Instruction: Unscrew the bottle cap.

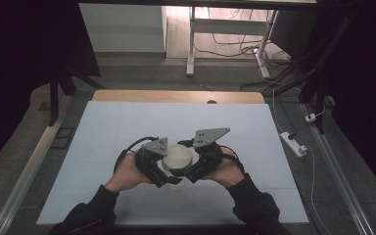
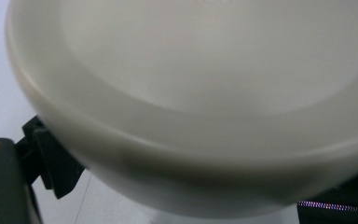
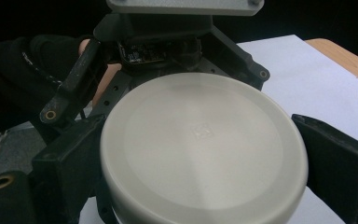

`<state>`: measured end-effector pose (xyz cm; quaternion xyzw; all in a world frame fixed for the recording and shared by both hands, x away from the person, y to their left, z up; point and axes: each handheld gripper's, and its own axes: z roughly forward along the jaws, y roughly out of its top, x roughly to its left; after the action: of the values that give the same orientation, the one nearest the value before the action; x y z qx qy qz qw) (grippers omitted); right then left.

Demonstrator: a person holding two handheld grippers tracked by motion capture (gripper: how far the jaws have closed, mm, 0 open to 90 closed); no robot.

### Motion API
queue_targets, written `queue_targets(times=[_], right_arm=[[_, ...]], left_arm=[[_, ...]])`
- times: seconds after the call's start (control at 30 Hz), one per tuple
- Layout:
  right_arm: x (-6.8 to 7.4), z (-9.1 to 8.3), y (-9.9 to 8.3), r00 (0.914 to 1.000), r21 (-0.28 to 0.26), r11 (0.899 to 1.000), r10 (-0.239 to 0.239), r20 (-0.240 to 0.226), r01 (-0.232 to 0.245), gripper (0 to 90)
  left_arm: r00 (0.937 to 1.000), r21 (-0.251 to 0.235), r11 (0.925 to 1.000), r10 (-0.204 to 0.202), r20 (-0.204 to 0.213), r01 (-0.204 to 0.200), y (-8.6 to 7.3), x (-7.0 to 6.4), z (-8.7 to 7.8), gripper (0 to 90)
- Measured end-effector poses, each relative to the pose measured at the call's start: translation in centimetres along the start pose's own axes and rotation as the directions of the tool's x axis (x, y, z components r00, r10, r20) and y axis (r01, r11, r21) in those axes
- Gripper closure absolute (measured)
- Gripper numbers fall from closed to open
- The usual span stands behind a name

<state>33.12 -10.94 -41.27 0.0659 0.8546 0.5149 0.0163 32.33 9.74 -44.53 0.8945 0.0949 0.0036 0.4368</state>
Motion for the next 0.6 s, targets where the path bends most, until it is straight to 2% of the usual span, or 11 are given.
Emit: queue_targets(times=[0.6], right_arm=[[0.15, -0.28, 0.26, 0.9998, -0.029, 1.000, 0.007, 0.020, -0.006, 7.0]], left_arm=[[0.9999, 0.007, 1.0000, 0.000, -0.016, 0.000, -0.13, 0.08, 0.24, 7.7]])
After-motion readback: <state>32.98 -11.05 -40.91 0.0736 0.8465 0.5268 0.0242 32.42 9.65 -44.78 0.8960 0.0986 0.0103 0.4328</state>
